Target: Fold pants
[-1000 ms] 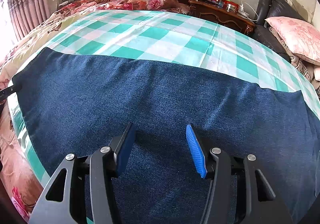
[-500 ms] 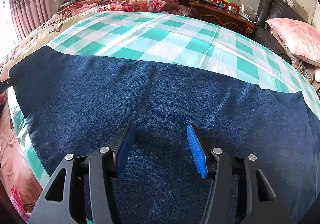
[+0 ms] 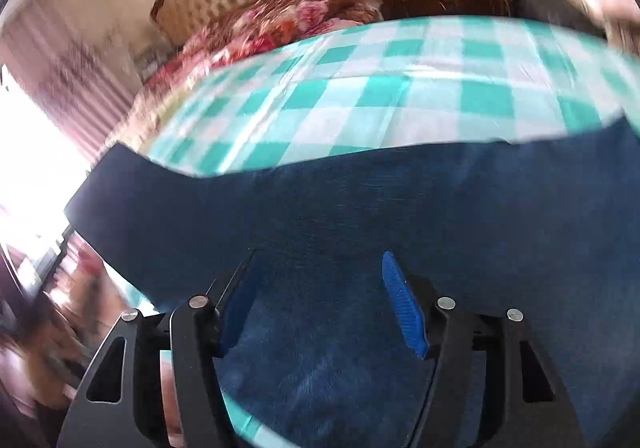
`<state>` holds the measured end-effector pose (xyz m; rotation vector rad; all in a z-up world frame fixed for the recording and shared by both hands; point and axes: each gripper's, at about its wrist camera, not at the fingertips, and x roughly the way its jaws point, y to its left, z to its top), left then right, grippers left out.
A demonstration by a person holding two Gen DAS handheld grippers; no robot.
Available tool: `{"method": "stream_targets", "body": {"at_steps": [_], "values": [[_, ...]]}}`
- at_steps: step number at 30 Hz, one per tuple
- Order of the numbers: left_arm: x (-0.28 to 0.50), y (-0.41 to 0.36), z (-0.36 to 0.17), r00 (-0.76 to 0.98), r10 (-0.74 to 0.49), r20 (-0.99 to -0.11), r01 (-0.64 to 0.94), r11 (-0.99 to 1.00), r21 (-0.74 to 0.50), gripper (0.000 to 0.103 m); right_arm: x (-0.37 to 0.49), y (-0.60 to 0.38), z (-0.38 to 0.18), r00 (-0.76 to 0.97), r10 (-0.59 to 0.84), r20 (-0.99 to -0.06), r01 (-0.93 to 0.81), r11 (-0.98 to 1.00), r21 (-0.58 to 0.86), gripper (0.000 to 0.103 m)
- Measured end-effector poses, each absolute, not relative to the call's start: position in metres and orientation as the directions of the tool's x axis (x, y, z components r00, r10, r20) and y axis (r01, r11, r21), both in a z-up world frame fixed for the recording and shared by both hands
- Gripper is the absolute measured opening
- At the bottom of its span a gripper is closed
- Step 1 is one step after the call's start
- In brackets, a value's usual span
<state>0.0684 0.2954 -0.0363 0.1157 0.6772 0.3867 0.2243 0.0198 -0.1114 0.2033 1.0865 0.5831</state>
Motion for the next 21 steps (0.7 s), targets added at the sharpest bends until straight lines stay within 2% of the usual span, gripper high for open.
{"method": "stream_targets", "body": {"at_steps": [4,6,8,11,12,13,17,18,21], "values": [[0.081,0.166,-0.048,0.768,0.397,-0.503,-0.134,0.867,0.479,0.018,0.237,-0.042,-0.107,0.320,0.585,-0.745,-0.211,0.811,0.546,0.062],[0.079,0.108,-0.069,0.795,0.373,-0.478,-0.055,0.830,0.556,0.018,0.239,-0.066,-0.107,0.332,0.586,-0.740,-0.175,0.809,0.562,0.062],[0.072,0.049,-0.105,0.811,0.320,-0.489,0.063,0.784,0.617,0.018,0.237,-0.084,-0.113,0.328,0.580,-0.746,-0.141,0.811,0.569,0.062],[0.061,0.002,-0.147,0.825,0.307,-0.474,0.132,0.712,0.689,0.025,0.231,-0.096,-0.126,0.288,0.578,-0.764,-0.107,0.812,0.574,0.062],[0.057,-0.005,-0.153,0.837,0.312,-0.450,0.127,0.689,0.714,0.037,0.230,-0.097,-0.129,0.278,0.576,-0.769,-0.103,0.813,0.573,0.062],[0.055,-0.007,-0.155,0.844,0.308,-0.440,0.127,0.681,0.721,0.048,0.228,-0.098,-0.131,0.266,0.573,-0.775,-0.099,0.816,0.570,0.062],[0.058,0.004,-0.149,0.840,0.335,-0.427,0.082,0.701,0.709,0.049,0.229,-0.100,-0.133,0.247,0.591,-0.768,-0.104,0.804,0.585,0.062],[0.061,0.007,-0.146,0.837,0.334,-0.434,0.079,0.711,0.699,0.054,0.230,-0.099,-0.132,0.244,0.599,-0.763,-0.102,0.798,0.594,0.062],[0.073,0.018,-0.148,0.793,0.293,-0.534,0.136,0.769,0.625,0.055,0.232,-0.095,-0.134,0.223,0.610,-0.760,-0.101,0.790,0.605,0.062]]}}
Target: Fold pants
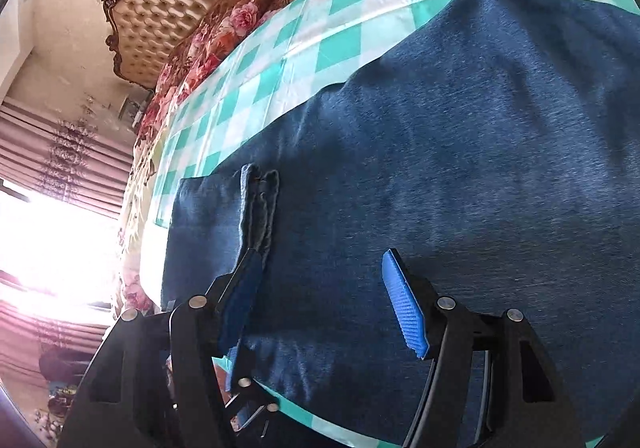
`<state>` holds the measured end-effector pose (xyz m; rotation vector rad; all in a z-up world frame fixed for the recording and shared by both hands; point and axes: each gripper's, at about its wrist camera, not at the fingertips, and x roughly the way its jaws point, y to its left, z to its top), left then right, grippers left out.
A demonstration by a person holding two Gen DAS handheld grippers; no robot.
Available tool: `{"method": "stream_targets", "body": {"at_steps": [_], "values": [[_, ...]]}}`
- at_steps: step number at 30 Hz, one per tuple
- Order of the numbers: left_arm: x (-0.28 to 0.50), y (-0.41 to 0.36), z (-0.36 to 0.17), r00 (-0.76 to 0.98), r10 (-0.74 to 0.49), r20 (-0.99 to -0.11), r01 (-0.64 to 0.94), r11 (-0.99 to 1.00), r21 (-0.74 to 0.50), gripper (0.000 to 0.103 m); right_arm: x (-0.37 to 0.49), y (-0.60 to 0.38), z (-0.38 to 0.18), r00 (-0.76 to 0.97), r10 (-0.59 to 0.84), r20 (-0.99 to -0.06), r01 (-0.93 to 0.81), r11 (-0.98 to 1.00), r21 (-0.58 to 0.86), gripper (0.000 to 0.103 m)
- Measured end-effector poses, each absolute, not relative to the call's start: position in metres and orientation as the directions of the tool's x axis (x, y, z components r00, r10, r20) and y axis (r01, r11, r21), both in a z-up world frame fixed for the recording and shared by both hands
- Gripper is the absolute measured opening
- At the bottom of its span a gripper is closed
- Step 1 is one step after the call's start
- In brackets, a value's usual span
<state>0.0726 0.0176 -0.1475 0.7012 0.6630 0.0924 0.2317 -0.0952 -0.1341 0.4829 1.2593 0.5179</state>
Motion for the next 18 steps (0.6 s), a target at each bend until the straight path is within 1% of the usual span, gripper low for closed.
{"method": "stream_targets", "body": {"at_steps": [3,4,5,6,7,12,18], "values": [[0.073,0.023,-0.148,0.780,0.231,-0.582,0.184,0.804,0.566,0.055,0.233,-0.089,-0.134,0.202,0.618,-0.760,-0.108,0.785,0.610,0.062],[0.076,0.024,-0.149,0.771,0.213,-0.601,0.198,0.816,0.543,0.052,0.235,-0.085,-0.134,0.189,0.619,-0.762,-0.107,0.785,0.610,0.062],[0.079,0.027,-0.150,0.766,0.207,-0.609,0.203,0.821,0.534,0.044,0.235,-0.083,-0.133,0.184,0.620,-0.763,-0.107,0.784,0.611,0.062],[0.082,0.027,-0.151,0.762,0.200,-0.615,0.206,0.827,0.524,0.019,0.237,-0.079,-0.132,0.176,0.623,-0.762,-0.107,0.782,0.615,0.062],[0.084,0.030,-0.149,0.763,0.191,-0.617,0.201,0.838,0.507,0.019,0.239,-0.075,-0.131,0.167,0.627,-0.761,-0.106,0.779,0.618,0.062],[0.080,0.048,-0.119,0.805,0.147,-0.575,0.141,0.894,0.426,0.017,0.247,-0.057,-0.130,0.093,0.673,-0.734,-0.080,0.740,0.668,0.063],[0.080,0.061,-0.101,0.814,0.121,-0.567,0.131,0.914,0.383,0.016,0.261,-0.028,-0.138,0.011,0.727,-0.687,-0.031,0.687,0.726,0.069]]}}
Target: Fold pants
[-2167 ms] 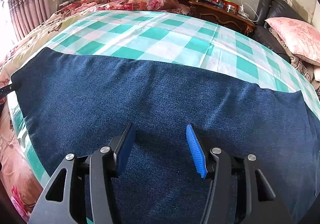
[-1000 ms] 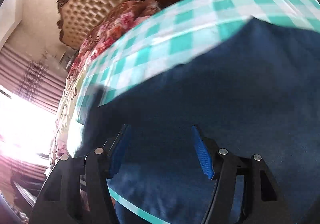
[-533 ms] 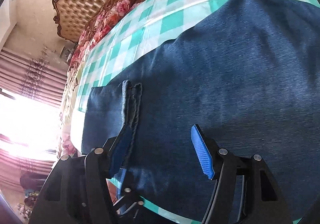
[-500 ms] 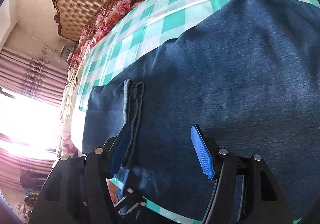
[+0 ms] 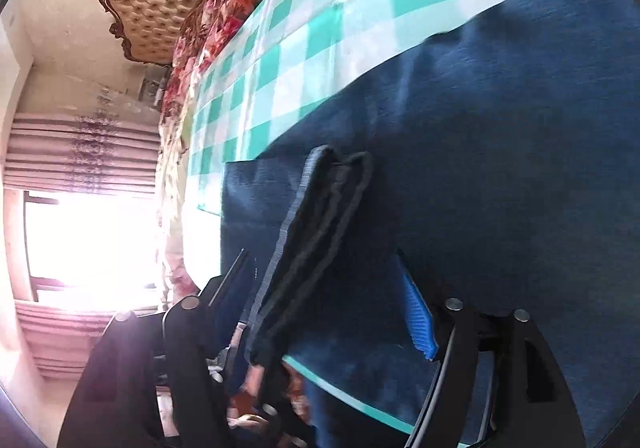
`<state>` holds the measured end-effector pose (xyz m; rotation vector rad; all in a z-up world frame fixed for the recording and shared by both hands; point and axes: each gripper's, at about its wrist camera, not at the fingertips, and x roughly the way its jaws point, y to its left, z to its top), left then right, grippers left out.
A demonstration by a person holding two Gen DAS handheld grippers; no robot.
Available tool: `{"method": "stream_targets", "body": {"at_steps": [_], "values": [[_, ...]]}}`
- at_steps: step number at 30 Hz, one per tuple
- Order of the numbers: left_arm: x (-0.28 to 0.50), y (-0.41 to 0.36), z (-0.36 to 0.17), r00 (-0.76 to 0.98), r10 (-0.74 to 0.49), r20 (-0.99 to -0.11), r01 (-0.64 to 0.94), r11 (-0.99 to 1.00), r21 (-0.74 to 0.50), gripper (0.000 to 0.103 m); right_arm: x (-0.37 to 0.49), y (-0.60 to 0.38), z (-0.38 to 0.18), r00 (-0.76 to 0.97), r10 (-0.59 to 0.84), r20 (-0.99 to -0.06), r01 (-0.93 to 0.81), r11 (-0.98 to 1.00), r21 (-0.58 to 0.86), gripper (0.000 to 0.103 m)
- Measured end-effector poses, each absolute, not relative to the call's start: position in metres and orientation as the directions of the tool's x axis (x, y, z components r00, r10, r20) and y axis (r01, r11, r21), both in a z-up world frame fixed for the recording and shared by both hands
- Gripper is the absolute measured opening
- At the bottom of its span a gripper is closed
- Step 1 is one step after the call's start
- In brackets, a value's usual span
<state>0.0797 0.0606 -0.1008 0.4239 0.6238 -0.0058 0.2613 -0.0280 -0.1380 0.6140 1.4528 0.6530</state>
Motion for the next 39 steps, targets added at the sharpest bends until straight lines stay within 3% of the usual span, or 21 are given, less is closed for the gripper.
{"method": "stream_targets", "body": {"at_steps": [4,7,9,10,11,16,22,27,33,37,39], "values": [[0.080,0.064,-0.100,0.818,0.116,-0.563,0.127,0.919,0.374,0.016,0.266,-0.010,-0.140,-0.017,0.751,-0.661,-0.027,0.660,0.751,0.070],[0.075,0.059,-0.099,0.822,0.114,-0.557,0.132,0.915,0.381,0.015,0.272,0.006,-0.141,-0.004,0.713,-0.701,-0.075,0.699,0.712,0.069],[0.072,0.050,-0.102,0.824,0.122,-0.553,0.136,0.905,0.402,0.015,0.277,0.014,-0.140,0.028,0.658,-0.752,-0.125,0.749,0.651,0.043],[0.071,0.046,-0.103,0.827,0.128,-0.547,0.138,0.898,0.418,0.014,0.278,0.017,-0.139,0.039,0.640,-0.767,-0.153,0.762,0.629,0.016],[0.070,0.041,-0.102,0.830,0.131,-0.542,0.140,0.892,0.429,0.014,0.280,0.019,-0.135,0.054,0.622,-0.781,-0.194,0.774,0.603,0.011],[0.070,0.006,-0.093,0.859,0.070,-0.506,0.186,0.880,0.438,0.014,0.275,-0.019,-0.097,0.166,0.597,-0.785,-0.290,0.791,0.540,0.009],[0.079,-0.053,-0.124,0.833,-0.016,-0.553,0.313,0.839,0.446,0.014,0.282,-0.075,-0.131,0.165,0.518,-0.839,-0.235,0.847,0.477,0.009],[0.083,-0.067,-0.142,0.815,0.007,-0.580,0.330,0.817,0.474,0.014,0.280,-0.078,-0.146,0.160,0.544,-0.824,-0.253,0.829,0.498,0.010],[0.074,-0.083,-0.133,0.852,0.017,-0.524,0.312,0.787,0.533,0.013,0.275,-0.100,-0.131,0.190,0.606,-0.772,-0.245,0.791,0.560,0.009],[0.077,-0.099,-0.155,0.823,0.009,-0.568,0.370,0.751,0.547,0.013,0.276,-0.111,-0.147,0.177,0.584,-0.793,-0.215,0.809,0.547,0.010],[0.078,-0.099,-0.158,0.818,0.009,-0.575,0.372,0.754,0.542,0.013,0.275,-0.112,-0.147,0.178,0.599,-0.781,-0.219,0.798,0.562,0.015]]}}
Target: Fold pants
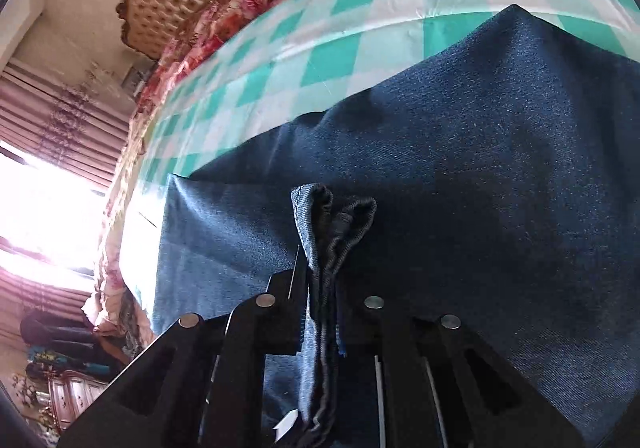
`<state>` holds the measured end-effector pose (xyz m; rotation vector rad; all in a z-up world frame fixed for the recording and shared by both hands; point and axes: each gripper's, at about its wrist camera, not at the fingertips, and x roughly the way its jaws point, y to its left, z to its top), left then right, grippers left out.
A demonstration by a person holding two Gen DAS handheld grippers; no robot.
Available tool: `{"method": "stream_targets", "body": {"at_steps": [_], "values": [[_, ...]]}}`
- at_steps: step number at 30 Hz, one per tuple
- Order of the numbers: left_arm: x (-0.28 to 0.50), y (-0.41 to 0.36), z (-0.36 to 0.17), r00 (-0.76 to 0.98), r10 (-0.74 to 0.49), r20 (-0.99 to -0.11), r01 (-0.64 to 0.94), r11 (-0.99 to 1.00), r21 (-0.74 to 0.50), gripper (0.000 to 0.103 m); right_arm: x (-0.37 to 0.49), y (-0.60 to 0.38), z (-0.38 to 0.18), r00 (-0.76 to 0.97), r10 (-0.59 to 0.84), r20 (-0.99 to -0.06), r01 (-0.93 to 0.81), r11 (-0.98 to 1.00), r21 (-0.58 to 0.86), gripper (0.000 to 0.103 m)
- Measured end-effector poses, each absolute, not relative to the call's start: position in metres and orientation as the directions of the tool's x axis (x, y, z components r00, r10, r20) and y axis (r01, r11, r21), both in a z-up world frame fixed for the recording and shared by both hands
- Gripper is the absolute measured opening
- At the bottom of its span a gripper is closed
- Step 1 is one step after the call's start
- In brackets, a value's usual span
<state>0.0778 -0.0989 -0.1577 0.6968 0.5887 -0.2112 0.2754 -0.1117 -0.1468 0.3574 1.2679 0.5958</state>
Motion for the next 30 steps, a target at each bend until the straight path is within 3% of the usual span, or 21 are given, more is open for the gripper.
{"method": "stream_targets", "body": {"at_steps": [2,4,8,23,26,28,30], "values": [[0.078,-0.100,-0.156,0.822,0.011,-0.570,0.369,0.752,0.546,0.014,0.278,-0.107,-0.144,0.188,0.595,-0.781,-0.223,0.801,0.556,0.023],[0.076,-0.103,-0.154,0.832,0.018,-0.555,0.360,0.744,0.563,0.013,0.282,-0.105,-0.143,0.207,0.588,-0.782,-0.213,0.807,0.550,0.023],[0.069,-0.110,-0.145,0.850,0.012,-0.527,0.347,0.739,0.577,0.013,0.281,-0.105,-0.131,0.240,0.575,-0.782,-0.233,0.816,0.529,0.012],[0.073,-0.124,-0.160,0.828,-0.044,-0.559,0.419,0.712,0.564,0.014,0.269,-0.128,-0.131,0.302,0.491,-0.817,-0.227,0.869,0.439,0.012],[0.076,-0.121,-0.163,0.813,-0.060,-0.579,0.431,0.730,0.530,0.022,0.270,-0.125,-0.137,0.318,0.417,-0.851,-0.229,0.905,0.358,0.019],[0.076,-0.113,-0.153,0.814,-0.072,-0.577,0.413,0.769,0.487,0.053,0.267,-0.126,-0.132,0.355,0.381,-0.854,-0.232,0.921,0.314,0.023],[0.068,-0.097,-0.137,0.843,-0.090,-0.531,0.372,0.809,0.454,0.067,0.260,-0.128,-0.118,0.431,0.328,-0.841,-0.222,0.942,0.253,0.029]]}}
